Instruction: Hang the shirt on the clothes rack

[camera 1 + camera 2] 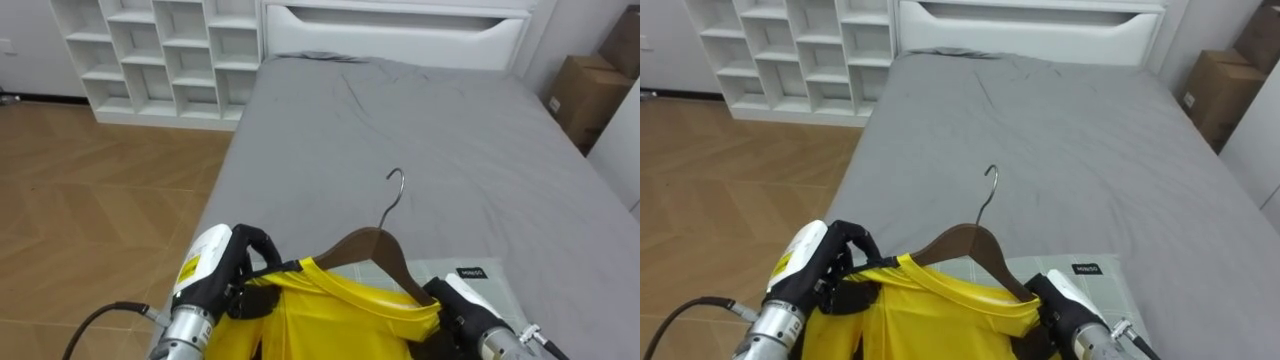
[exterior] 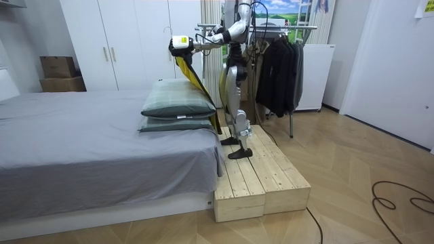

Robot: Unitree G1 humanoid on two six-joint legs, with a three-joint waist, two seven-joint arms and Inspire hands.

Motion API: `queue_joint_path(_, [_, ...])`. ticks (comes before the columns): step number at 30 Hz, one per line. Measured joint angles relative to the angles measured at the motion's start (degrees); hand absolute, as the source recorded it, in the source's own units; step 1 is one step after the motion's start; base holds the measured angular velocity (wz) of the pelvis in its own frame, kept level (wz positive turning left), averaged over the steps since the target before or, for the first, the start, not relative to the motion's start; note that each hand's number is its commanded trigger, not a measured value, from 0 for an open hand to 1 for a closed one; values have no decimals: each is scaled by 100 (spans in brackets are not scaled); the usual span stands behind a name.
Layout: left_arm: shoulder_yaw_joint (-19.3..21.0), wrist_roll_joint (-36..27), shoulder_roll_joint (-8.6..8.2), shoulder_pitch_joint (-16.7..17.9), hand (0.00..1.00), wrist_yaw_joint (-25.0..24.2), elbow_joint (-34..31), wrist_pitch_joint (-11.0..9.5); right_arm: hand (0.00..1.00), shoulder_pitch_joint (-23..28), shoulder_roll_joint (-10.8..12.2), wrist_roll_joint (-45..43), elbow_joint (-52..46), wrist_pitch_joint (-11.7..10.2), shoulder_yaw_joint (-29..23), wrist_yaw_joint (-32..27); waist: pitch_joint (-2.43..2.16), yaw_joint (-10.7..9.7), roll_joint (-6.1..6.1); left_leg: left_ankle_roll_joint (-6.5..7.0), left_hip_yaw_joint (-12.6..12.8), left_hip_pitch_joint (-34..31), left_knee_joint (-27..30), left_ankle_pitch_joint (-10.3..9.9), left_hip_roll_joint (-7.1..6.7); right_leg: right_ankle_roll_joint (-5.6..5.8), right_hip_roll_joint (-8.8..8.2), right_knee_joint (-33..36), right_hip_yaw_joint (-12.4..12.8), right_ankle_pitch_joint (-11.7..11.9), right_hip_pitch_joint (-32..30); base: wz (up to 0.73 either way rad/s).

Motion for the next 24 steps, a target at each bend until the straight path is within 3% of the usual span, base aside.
queue_joint_path(3, [-7, 0, 1, 1, 98, 0, 1, 0, 100, 21, 0, 1, 0, -19, 4, -31, 0, 4, 0, 0, 10, 3, -2, 0, 2, 0, 0, 0, 5, 0, 1, 0])
queue_joint_path(5, [-10, 1, -1, 1, 68, 1, 9, -1, 100, 51, 0, 0, 0, -60, 4, -70, 0, 1, 0, 0, 6, 6, -1, 0, 1, 0, 1, 0, -2, 0, 5, 0])
queue_joint_path(6, [-12, 1, -3, 1, 45, 1, 20, -4, 100, 63, 0, 0, 0, -63, 4, -74, 0, 2, 0, 0, 6, 9, -1, 0, 1, 0, 0, 0, -2, 0, 8, 0])
queue_joint_path(7, [-12, 1, -12, 1, 0, 5, 65, -35, 100, 91, 2, 0, 0, -66, 4, -81, 1, 2, 0, 0, 6, 14, -1, 0, 1, 0, 0, 0, -2, 0, 15, 0])
queue_joint_path(13, [-6, -130, -117, 1, 0, 145, 113, -217, 100, 140, 20, -82, 49, -49, 14, -81, 2, 12, -2, 0, 12, 37, -49, 0, 2, 0, 2, 3, 7, 0, 6, 0])
queue_joint_path(19, [-10, -700, -140, 2, 0, 99, 209, -216, 100, 139, 89, -95, 145, -22, 13, -43, 9, 21, -17, 0, 88, 73, -60, 0, 7, 1, 8, 9, 81, -1, 11, -6])
queue_joint_path(24, [-8, -1023, -140, 2, 0, -82, 296, -212, 100, 139, 167, -96, 276, 126, 17, 20, 16, 24, -31, 1, 129, 120, -60, 0, 7, 2, 9, 2, 130, -1, 42, -4])
